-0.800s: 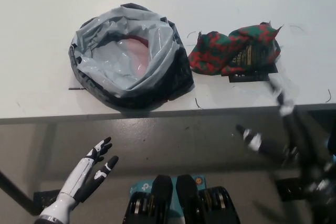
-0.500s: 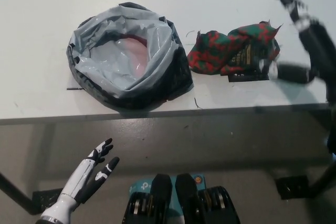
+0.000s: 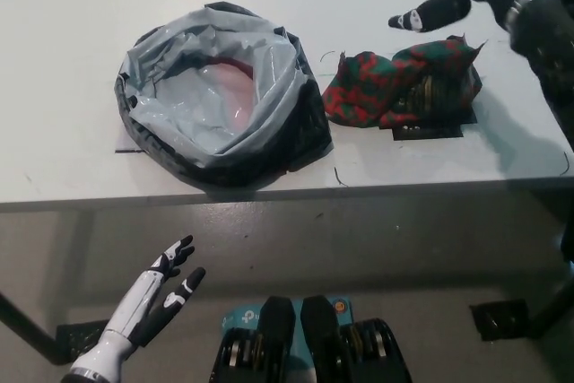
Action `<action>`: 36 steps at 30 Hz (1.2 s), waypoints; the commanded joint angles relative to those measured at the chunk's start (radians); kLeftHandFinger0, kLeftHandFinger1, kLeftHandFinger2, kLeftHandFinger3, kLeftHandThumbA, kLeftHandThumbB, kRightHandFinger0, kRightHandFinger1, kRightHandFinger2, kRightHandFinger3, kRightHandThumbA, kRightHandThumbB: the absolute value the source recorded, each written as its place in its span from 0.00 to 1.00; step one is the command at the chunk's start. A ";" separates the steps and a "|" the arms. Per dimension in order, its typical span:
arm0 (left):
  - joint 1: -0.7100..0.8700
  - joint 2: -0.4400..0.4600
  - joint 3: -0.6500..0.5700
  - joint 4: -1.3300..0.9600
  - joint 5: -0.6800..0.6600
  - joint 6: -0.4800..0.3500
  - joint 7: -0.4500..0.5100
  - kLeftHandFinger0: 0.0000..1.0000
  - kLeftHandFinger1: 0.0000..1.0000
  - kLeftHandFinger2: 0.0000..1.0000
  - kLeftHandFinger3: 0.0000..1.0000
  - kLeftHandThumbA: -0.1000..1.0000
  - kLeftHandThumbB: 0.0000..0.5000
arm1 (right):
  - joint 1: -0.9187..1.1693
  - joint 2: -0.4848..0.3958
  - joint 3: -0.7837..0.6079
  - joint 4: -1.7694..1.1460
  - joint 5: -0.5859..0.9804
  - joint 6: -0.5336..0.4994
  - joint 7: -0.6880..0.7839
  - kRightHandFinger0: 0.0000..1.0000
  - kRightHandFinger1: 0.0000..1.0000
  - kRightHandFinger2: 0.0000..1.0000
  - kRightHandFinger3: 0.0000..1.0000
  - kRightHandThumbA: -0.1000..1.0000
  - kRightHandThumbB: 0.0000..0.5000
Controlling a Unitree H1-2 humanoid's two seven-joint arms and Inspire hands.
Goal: The robot uses its right hand to pick up a bag of coffee beans and puts it in the black plastic bag, then the robot grabs the top of the bag and lifts it.
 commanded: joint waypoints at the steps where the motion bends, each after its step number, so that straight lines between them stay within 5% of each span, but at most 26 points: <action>1: -0.031 0.022 -0.007 -0.036 0.017 -0.056 -0.027 1.00 1.00 1.00 1.00 0.92 0.28 | -0.220 0.023 0.092 0.232 -0.086 0.074 0.176 1.00 1.00 1.00 1.00 0.89 1.00; 10: -0.027 0.026 -0.004 -0.041 0.014 -0.061 -0.038 1.00 1.00 1.00 1.00 0.90 0.28 | -0.291 0.114 0.204 0.522 -0.098 0.033 0.251 1.00 1.00 1.00 1.00 1.00 1.00; 24: -0.032 0.020 0.000 -0.034 0.016 -0.065 -0.044 1.00 1.00 1.00 1.00 0.89 0.29 | -0.349 0.138 0.259 0.635 -0.105 -0.068 0.393 1.00 1.00 1.00 1.00 1.00 1.00; 36: -0.033 0.020 0.000 -0.035 0.016 -0.070 -0.046 1.00 1.00 1.00 1.00 0.90 0.29 | -0.312 0.150 0.326 0.674 -0.191 -0.053 0.294 1.00 1.00 1.00 1.00 1.00 1.00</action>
